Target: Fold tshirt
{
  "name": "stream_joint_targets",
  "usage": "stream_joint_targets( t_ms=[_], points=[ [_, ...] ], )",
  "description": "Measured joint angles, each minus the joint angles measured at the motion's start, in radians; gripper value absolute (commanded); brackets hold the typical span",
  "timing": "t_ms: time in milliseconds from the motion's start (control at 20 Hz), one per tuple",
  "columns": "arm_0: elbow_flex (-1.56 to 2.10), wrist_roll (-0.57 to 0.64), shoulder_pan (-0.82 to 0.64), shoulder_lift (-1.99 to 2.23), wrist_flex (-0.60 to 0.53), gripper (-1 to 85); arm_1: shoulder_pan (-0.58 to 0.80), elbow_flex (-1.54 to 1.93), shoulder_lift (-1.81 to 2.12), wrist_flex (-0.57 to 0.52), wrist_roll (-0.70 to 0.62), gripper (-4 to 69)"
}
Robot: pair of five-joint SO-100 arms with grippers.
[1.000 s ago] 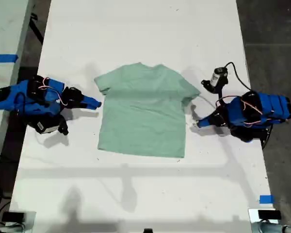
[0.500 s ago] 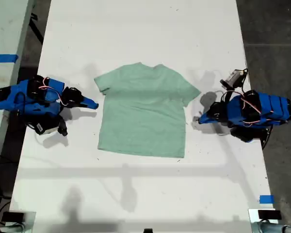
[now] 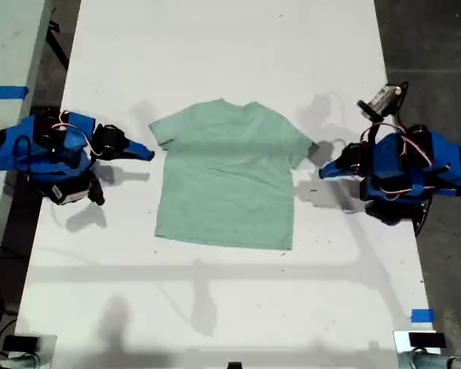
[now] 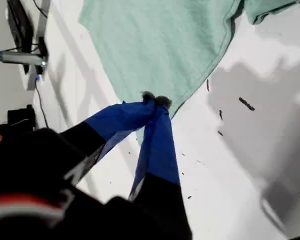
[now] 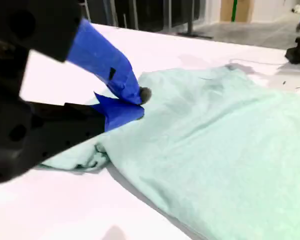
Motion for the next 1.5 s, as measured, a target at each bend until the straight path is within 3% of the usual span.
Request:
stream_joint_targets(
  t_ms=[200, 500, 600, 750, 1000, 1500],
  points=[
    [-0.390, 0.164, -0.155, -0.410, 0.189, 0.1, 0.112, -0.388, -0.393, 0.109, -0.196, 0.5],
    [-0.841, 0.543, -0.434, -0.873, 0.437, 0.6, 0.293, -0.810, -0.770, 0.290, -0.520, 0.9],
    [-0.927, 0.609, -0.480, -0.959, 0.474, 1.2, 0.362, -0.910, -0.879, 0.337, -0.629, 13.0],
    [-0.957, 0.637, -0.497, -0.988, 0.486, 6.1, 0.410, -0.977, -0.985, 0.354, -0.762, 24.1],
    [-0.957, 0.638, -0.500, -0.992, 0.486, 9.8, 0.502, -0.968, -1.022, 0.353, -0.864, 31.6],
    [-0.956, 0.640, -0.500, -0.999, 0.486, 10.6, 0.680, -0.371, -1.190, -0.190, -0.963, 32.3]
  ],
)
